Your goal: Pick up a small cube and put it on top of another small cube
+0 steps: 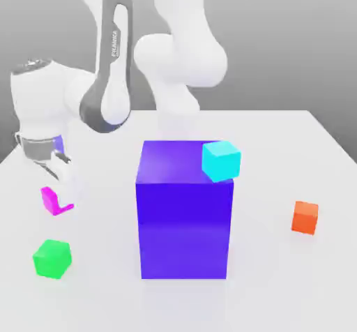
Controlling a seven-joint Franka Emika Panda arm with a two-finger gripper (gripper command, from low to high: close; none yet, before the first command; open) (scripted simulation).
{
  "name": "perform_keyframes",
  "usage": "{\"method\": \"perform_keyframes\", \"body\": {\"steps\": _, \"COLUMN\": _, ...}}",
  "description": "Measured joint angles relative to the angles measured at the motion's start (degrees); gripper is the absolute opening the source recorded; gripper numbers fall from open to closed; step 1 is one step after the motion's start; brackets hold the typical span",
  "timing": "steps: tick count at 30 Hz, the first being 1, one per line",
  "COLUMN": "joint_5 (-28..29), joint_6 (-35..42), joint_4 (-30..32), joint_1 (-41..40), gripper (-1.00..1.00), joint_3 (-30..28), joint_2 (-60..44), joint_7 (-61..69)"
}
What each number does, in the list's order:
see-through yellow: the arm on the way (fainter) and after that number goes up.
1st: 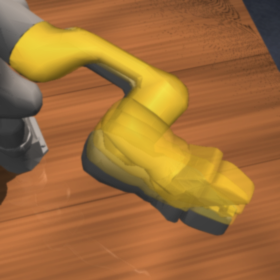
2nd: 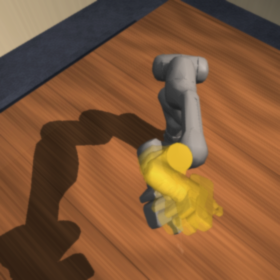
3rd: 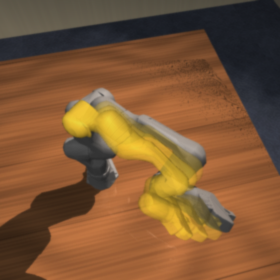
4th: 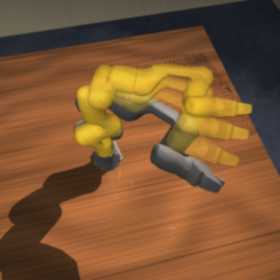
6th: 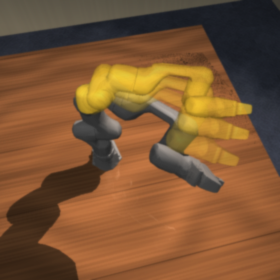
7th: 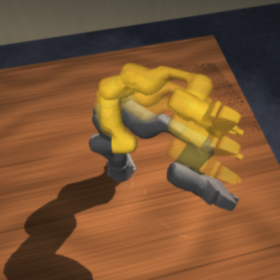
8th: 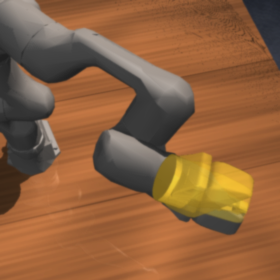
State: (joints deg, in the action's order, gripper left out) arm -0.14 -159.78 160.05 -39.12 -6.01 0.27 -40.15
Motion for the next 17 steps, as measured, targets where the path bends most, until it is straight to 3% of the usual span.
{"method": "perform_keyframes", "body": {"steps": 6, "joint_5": 0.06, "joint_6": 7.27, "joint_4": -7.73, "joint_1": -1.81, "gripper": -1.00, "joint_3": 7.31, "joint_2": -0.49, "joint_7": 10.50}}
{"method": "perform_keyframes", "body": {"steps": 11, "joint_5": 1.43, "joint_6": 0.60, "joint_4": -9.45, "joint_1": 0.34, "gripper": -1.00, "joint_3": 9.06, "joint_2": -8.91, "joint_7": 11.25}}
{"method": "perform_keyframes", "body": {"steps": 12, "joint_5": 1.79, "joint_6": -1.19, "joint_4": -9.57, "joint_1": 0.46, "gripper": 1.00, "joint_3": 8.90, "joint_2": -10.81, "joint_7": 11.01}}
{"method": "perform_keyframes", "body": {"steps": 17, "joint_5": 1.79, "joint_6": -1.19, "joint_4": -9.57, "joint_1": 0.46, "gripper": 1.00, "joint_3": 8.90, "joint_2": -10.81, "joint_7": 11.01}}
